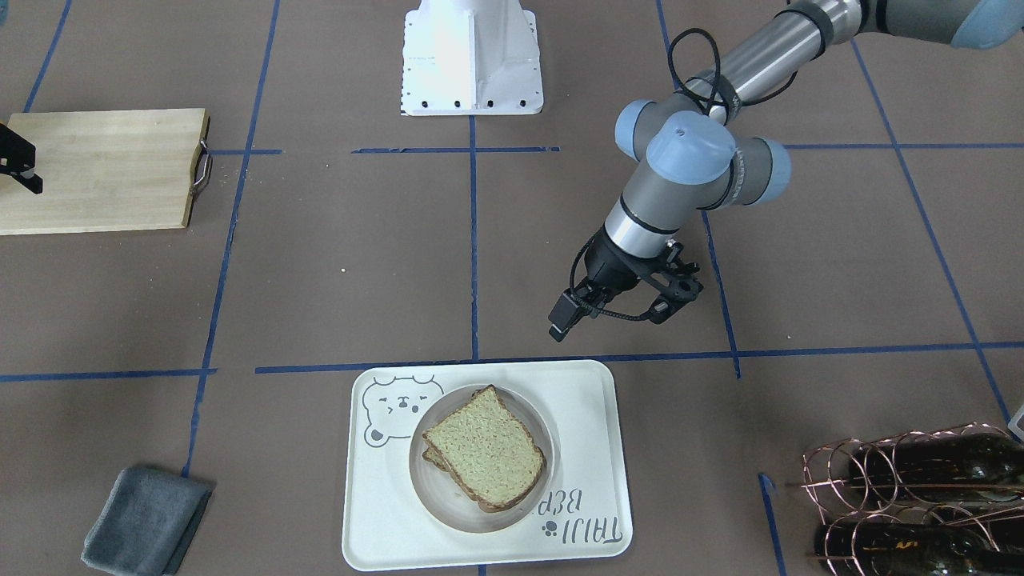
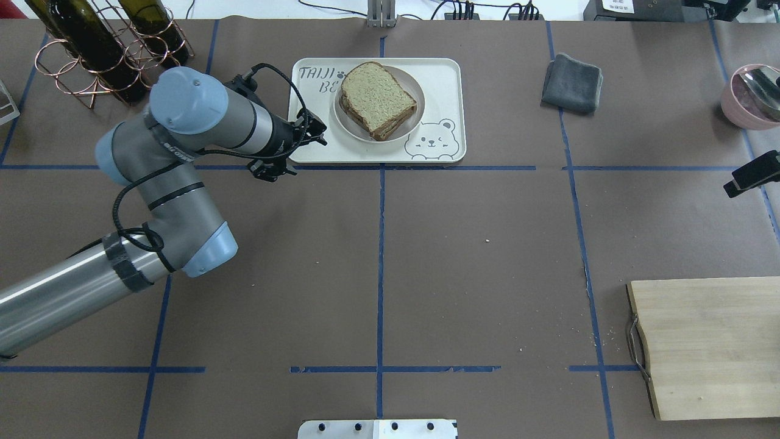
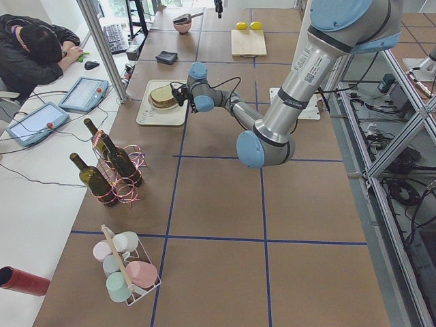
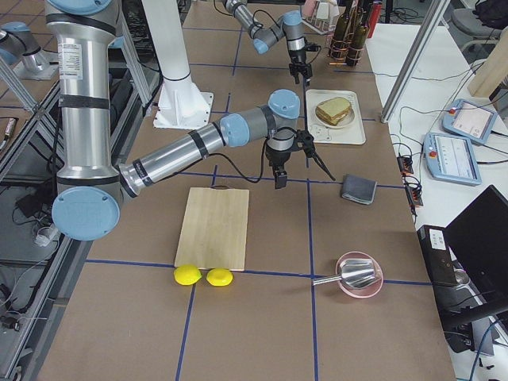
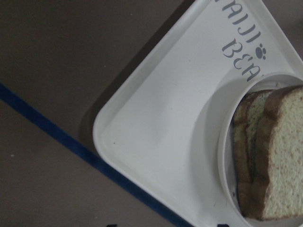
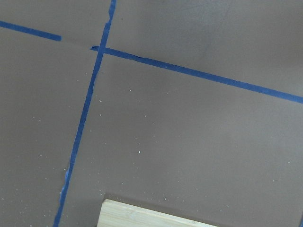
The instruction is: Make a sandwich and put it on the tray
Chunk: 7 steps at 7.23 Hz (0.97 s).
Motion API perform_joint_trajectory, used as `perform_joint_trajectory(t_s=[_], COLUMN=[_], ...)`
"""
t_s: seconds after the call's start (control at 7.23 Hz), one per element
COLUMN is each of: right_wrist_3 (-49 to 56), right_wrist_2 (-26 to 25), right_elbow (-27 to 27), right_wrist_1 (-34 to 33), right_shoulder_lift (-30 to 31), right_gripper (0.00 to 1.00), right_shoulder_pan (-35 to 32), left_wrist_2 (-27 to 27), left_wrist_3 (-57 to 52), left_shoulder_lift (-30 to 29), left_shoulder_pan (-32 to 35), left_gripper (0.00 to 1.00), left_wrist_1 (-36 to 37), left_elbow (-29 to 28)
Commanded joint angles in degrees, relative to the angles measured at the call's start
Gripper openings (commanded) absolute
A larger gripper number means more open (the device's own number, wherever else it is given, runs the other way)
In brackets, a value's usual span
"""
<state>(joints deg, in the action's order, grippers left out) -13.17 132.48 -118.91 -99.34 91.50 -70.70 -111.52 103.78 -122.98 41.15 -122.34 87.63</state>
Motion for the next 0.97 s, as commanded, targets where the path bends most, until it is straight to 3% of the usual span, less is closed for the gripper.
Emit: perform_joint_trajectory(t_s=[0.0, 0.28, 0.55, 0.83], right_wrist_3=[7.3, 18.3, 26.7, 27.8], right_wrist_2=[0.0, -0.6, -0.8, 0.4], right_elbow=[2.6, 7.7, 12.2, 16.2], right_wrist_1=[-0.5, -0.4, -0.4, -0.1], right_shoulder_lift=[1.5, 2.4, 3.9, 4.4], right_gripper=[1.00, 1.00, 1.00, 1.00], right_shoulder_pan=[-5.2, -11.6, -17.4, -21.7], left_wrist_2=[-2.0, -2.0, -2.2, -4.0], left_wrist_3=[-16.2, -28.2, -41.1, -57.1], left_shoulder_lift=[7.6, 10.9, 14.2, 20.8], left_shoulder_pan=[2.0, 4.5, 9.6, 16.1], left_gripper=[1.00, 1.00, 1.00, 1.00], left_wrist_1=[14.8, 23.4, 25.3, 25.3], left_elbow=[16.5, 22.6, 23.2, 23.2])
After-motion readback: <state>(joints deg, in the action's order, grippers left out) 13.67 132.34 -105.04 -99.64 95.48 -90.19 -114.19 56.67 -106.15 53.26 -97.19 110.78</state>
